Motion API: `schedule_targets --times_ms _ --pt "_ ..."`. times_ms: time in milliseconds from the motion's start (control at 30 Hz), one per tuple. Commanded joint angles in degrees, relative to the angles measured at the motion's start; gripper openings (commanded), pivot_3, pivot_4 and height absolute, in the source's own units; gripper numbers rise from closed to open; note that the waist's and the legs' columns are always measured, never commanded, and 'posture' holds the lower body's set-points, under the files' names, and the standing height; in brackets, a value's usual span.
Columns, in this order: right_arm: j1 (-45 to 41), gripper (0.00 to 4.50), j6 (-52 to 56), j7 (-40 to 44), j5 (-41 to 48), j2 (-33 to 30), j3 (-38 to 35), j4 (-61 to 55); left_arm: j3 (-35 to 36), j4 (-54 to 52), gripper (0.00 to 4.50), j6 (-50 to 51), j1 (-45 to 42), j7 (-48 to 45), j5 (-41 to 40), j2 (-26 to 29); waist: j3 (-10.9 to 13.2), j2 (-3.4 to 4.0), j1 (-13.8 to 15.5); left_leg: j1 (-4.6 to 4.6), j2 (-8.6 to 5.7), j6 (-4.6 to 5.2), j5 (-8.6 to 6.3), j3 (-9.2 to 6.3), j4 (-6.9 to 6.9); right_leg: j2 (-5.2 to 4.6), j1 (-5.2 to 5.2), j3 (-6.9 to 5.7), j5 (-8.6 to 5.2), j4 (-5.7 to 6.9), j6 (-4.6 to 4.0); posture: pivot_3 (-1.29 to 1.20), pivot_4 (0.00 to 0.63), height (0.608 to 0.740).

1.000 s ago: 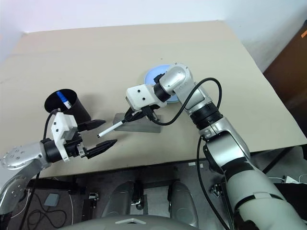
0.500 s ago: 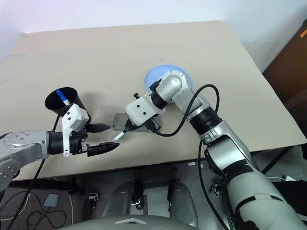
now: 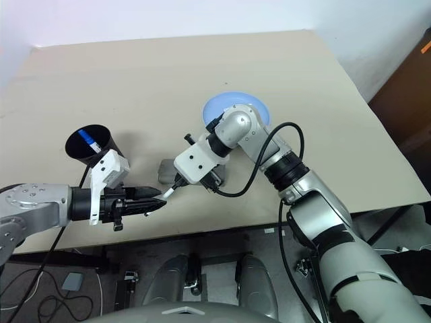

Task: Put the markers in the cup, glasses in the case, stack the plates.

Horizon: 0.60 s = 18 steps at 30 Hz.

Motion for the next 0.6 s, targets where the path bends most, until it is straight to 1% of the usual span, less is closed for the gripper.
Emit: schedule_targets --times_ms 33,67,300,433,600 --pt "-1.29 0.26 -1.05 -0.49 0.65 0.56 -0.51 -0.7 -0.23 -2.28 0.16 0.14 0.63 0.08 -0.31 0.85 0.0 0.0 -0.01 0.0 0.0 0.0 0.0 0.0 0.0 0.0 0.0 0.0 0.0 0.0 0.0 0.0 0.15 0.719" --pt "-1.29 0.26 -1.04 -0.55 0.8 0.66 -0.52 -0.8 -0.13 -2.4 0.01 0.29 0.69 0.3 -0.66 0.74 0.0 0.0 -0.02 0.0 0.0 0.0 0.0 0.0 0.0 -0.01 0.0 0.0 0.0 0.0 0.0 0.0 0.15 0.719" --pt "-1.36 0.26 -0.32 -1.51 1.48 1.41 -1.07 -1.6 0.29 -2.37 0.01 1.94 0.08 1.32 -3.57 0.36 0.0 0.0 -0.02 0.0 0.0 -0.01 -0.01 -0.01 0.0 -0.01 0.0 0.0 0.0 0.0 0.0 0.0 0.15 0.719" --pt "-1.53 0.26 -0.38 -3.18 1.1 2.17 -1.46 -1.24 0.51 -1.39 0.01 3.32 -1.18 0.02 -5.68 0.96 0.0 0.0 -0.01 0.0 0.0 -0.01 0.0 -0.02 0.0 -0.01 0.0 0.0 0.0 0.0 0.0 0.0 0.15 0.719" --pt "-1.19 0.26 0.13 -3.01 1.21 1.93 -1.26 -1.78 0.53 -0.59 0.01 2.83 -1.88 -1.11 -5.03 1.46 0.0 0.0 -0.01 0.01 0.0 -0.02 0.0 -0.01 0.0 0.0 0.01 0.0 0.0 0.0 0.0 0.0 0.15 0.719"
